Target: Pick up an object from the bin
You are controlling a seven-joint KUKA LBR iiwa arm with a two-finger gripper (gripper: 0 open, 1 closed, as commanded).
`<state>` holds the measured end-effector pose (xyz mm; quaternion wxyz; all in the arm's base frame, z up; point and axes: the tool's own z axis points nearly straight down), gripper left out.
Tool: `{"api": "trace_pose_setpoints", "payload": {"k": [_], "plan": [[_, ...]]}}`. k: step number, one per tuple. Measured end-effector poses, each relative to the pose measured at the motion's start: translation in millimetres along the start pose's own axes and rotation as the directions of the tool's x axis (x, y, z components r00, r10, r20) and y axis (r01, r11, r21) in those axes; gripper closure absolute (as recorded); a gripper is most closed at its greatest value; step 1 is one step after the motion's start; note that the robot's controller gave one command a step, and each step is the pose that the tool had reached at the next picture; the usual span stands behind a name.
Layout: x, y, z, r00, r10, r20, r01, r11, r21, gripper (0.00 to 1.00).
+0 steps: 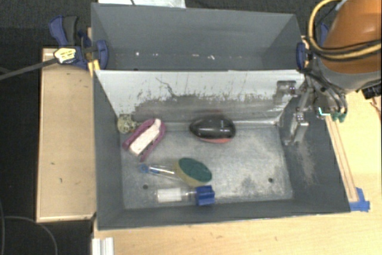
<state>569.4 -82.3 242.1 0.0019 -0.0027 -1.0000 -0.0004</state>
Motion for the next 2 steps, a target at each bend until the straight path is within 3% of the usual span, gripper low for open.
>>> {"api": "trace_pose_setpoints", "payload": {"k": [1,2], "plan": [[14.2,86,38,0.992,-0.128,0.003,0.128,0.992,-0.002,0.00],[5.2,99,96,0.994,0.112,0.002,-0.112,0.994,-0.001,0.00]]}}
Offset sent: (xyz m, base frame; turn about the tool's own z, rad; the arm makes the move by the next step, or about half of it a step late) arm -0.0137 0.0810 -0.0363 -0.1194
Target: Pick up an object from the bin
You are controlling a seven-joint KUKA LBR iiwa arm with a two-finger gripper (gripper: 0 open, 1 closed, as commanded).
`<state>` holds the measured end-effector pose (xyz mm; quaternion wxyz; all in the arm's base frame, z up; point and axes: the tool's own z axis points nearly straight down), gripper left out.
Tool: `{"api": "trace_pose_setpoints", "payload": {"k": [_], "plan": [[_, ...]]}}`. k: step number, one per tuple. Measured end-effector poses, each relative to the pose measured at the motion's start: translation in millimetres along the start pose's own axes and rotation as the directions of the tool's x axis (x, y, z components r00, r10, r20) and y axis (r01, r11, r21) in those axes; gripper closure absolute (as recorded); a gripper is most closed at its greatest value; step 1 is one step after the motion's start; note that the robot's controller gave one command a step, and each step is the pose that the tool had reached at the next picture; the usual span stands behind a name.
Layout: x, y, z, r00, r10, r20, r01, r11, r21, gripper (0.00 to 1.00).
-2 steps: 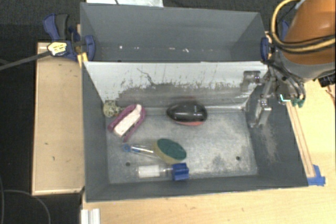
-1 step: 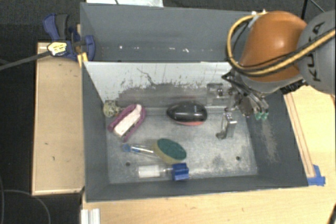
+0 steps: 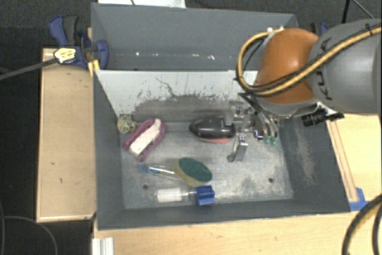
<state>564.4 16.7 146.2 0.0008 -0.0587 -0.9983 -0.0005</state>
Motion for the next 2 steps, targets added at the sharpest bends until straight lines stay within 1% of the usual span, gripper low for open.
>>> {"api": "trace_pose_setpoints", "payload": {"k": [1,2], "plan": [[-32.3,14.7,71.7,0.998,0.052,0.023,-0.052,0.999,-0.002,0.00],[-33.0,14.7,67.2,0.998,0.048,0.028,-0.048,0.999,-0.003,1.00]]}}
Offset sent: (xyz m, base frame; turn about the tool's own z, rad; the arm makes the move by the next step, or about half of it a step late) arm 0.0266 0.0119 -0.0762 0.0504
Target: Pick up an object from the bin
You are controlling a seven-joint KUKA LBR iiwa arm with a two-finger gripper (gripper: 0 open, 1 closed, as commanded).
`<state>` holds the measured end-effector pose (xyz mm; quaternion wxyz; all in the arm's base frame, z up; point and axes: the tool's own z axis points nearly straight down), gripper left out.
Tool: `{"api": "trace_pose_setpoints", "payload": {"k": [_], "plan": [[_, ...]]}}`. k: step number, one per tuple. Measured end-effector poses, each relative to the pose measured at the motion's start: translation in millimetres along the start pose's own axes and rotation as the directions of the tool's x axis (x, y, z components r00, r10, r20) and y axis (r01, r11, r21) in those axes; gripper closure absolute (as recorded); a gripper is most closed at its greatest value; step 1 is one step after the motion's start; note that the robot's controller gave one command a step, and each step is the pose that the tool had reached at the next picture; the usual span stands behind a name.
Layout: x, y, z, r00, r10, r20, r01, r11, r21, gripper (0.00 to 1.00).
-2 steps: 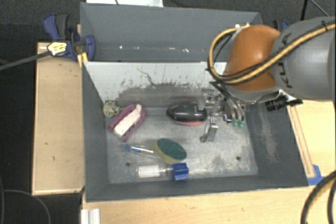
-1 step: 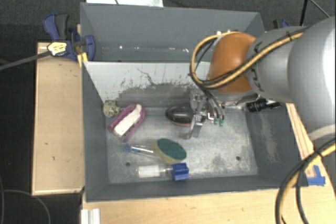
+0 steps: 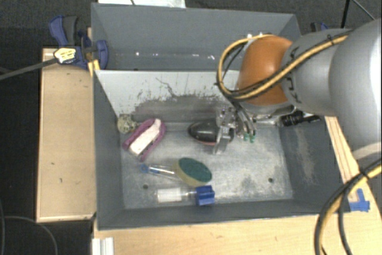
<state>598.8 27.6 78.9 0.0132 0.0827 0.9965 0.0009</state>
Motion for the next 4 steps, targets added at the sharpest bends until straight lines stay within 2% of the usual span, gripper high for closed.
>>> {"api": "trace_pose_setpoints", "payload": {"k": [1,2,3,4], "plan": [[17.0,-5,-138,0.999,-0.035,-0.016,0.035,0.999,0.001,1.00],[18.3,-5,-133,0.999,-0.037,-0.023,0.037,0.999,0.003,0.00],[28.7,5,-7,0.997,0.076,-0.026,-0.076,0.997,0.005,0.00],[27.1,5,-12,0.997,0.074,-0.021,-0.074,0.997,0.004,1.00]]}}
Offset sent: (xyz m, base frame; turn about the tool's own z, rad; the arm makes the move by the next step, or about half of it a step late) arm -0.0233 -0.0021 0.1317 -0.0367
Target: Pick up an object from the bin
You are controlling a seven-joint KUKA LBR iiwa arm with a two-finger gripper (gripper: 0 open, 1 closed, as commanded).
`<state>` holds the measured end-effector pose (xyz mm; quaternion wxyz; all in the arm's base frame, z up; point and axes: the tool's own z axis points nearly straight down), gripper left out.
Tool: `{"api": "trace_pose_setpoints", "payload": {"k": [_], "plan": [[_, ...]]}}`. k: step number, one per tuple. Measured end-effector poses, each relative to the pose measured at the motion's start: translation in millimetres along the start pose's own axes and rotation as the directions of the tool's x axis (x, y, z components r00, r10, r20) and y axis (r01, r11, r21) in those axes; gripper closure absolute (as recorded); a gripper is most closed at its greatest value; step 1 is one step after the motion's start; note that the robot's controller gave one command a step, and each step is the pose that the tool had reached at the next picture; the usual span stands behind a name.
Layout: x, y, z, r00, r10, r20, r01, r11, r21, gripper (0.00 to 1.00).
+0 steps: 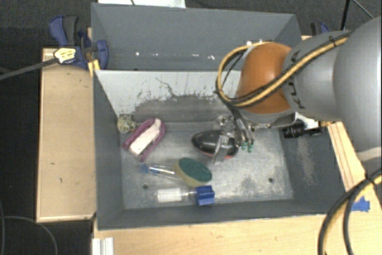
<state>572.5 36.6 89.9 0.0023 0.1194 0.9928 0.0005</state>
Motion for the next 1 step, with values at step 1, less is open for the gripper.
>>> {"api": "trace_pose_setpoints", "payload": {"k": [1], "plan": [[30.7,-8.1,-150.9,1.000,0.014,0.004,-0.014,1.000,-0.002,1.00]]}}
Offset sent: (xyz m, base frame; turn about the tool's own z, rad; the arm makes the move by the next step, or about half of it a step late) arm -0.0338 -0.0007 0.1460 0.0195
